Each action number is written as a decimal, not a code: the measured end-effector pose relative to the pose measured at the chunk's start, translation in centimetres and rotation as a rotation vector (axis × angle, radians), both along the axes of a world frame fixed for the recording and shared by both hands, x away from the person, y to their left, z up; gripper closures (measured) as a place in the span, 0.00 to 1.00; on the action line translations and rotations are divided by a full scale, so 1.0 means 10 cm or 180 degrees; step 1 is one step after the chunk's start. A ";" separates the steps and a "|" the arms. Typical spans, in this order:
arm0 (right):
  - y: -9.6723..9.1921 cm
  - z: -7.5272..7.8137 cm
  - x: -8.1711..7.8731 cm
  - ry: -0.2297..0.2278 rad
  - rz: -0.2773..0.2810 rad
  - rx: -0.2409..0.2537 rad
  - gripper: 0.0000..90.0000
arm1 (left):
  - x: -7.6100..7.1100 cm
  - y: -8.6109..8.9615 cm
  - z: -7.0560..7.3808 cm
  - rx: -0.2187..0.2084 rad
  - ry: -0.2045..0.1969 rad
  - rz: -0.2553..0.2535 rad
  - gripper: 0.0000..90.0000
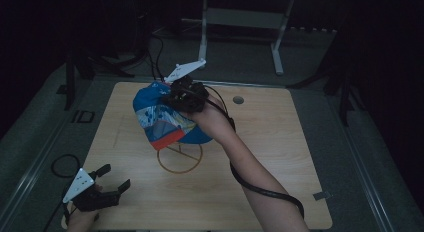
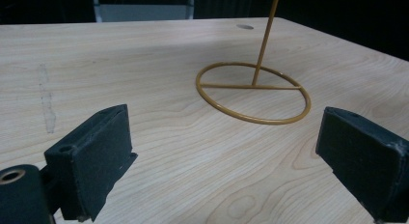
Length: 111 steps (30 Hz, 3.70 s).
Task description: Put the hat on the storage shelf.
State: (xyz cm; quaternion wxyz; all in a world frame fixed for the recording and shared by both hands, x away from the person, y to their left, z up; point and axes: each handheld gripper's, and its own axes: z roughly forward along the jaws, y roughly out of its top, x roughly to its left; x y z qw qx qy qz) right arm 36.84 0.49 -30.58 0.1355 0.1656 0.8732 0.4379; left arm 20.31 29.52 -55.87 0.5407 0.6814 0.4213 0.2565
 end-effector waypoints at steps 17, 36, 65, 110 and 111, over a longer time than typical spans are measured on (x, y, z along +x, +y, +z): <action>-0.31 -0.17 0.08 0.0155 -0.0076 0.0052 0.83 | 0.02 -0.04 -0.02 0.0007 0.0032 -0.0051 0.07; -0.79 -0.39 0.11 0.0342 -0.0226 0.0297 0.74 | 0.02 -0.04 -0.02 0.0014 0.0031 -0.0051 0.07; -1.45 -0.85 -0.23 0.0281 -0.0078 0.0544 0.14 | 0.03 -0.07 -0.03 0.0025 0.0023 -0.0038 0.07; -2.14 -2.43 -0.50 0.0364 -0.0197 0.0393 0.15 | 0.01 -0.08 -0.04 0.0043 0.0022 -0.0054 0.07; -2.14 -2.43 -0.50 0.0357 -0.0207 0.0399 0.15 | 0.01 -0.08 -0.04 0.0052 0.0023 -0.0053 0.07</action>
